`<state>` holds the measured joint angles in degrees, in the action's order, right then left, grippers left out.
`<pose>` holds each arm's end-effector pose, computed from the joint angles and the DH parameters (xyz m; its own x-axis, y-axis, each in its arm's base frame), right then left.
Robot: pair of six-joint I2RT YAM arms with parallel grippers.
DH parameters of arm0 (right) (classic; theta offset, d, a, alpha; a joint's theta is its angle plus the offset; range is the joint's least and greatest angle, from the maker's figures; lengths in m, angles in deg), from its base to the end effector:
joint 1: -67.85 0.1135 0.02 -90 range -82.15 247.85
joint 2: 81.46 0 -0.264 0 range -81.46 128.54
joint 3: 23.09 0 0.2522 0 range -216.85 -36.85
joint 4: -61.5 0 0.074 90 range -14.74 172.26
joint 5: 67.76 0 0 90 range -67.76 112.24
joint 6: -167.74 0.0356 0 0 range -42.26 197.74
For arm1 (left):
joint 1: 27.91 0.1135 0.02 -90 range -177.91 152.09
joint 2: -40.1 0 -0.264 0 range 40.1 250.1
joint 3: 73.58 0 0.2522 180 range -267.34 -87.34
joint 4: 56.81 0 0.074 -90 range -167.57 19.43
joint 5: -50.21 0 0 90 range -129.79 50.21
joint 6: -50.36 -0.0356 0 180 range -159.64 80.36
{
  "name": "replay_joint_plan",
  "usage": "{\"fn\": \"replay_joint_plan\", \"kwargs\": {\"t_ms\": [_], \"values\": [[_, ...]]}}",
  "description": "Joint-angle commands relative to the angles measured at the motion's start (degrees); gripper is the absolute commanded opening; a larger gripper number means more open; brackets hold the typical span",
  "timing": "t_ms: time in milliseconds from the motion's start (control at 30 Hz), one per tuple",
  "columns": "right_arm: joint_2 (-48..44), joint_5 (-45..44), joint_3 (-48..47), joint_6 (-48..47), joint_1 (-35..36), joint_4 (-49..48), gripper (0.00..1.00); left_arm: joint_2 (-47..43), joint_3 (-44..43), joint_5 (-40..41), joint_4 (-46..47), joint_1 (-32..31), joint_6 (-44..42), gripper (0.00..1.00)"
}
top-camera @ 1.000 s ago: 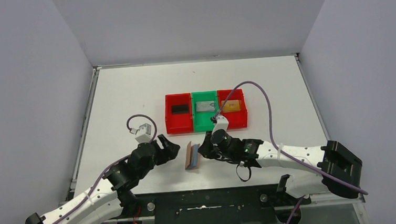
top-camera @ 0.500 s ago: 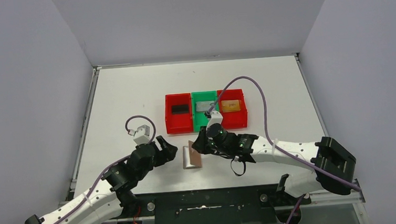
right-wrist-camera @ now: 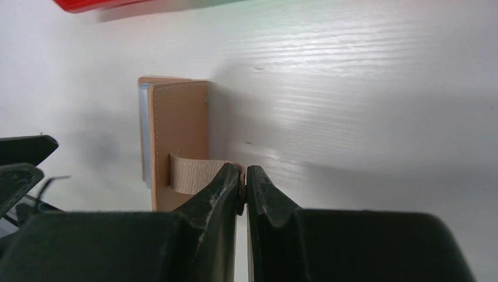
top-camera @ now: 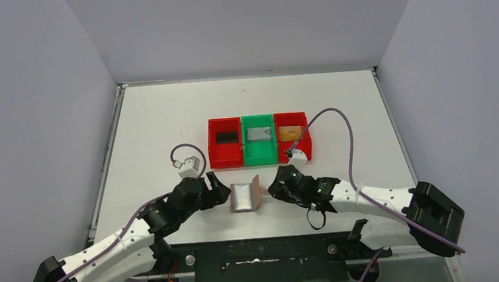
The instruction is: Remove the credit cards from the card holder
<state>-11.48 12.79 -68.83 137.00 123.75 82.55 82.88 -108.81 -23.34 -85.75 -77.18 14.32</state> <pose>0.1373 0.1924 0.1805 -0.8501 0.2567 -0.4599 -0.0420 0.8374 0.5450 0.1141 -0.1171 0.1954 -0.6959 -0.3804 -0.6092 0.0264 0.8341 -0.5510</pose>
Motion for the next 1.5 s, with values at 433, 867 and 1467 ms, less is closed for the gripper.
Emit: {"fn": "replay_joint_plan", "kwargs": {"t_ms": [433, 867, 1467], "values": [[0.1, -3.1, 6.8, 1.9, -1.8, -1.6, 0.06, 17.7, -6.6, -14.1, 16.5, 0.0, -5.3, 0.65], [2.8, -3.5, 7.0, 2.2, -1.8, -2.5, 0.06, 23.3, -6.3, -15.9, 20.0, -0.1, -4.0, 0.59], [2.5, -4.0, 7.1, 3.2, -1.9, -2.5, 0.07, 26.3, -4.0, -16.5, 22.2, -0.2, -1.3, 0.53]]}}
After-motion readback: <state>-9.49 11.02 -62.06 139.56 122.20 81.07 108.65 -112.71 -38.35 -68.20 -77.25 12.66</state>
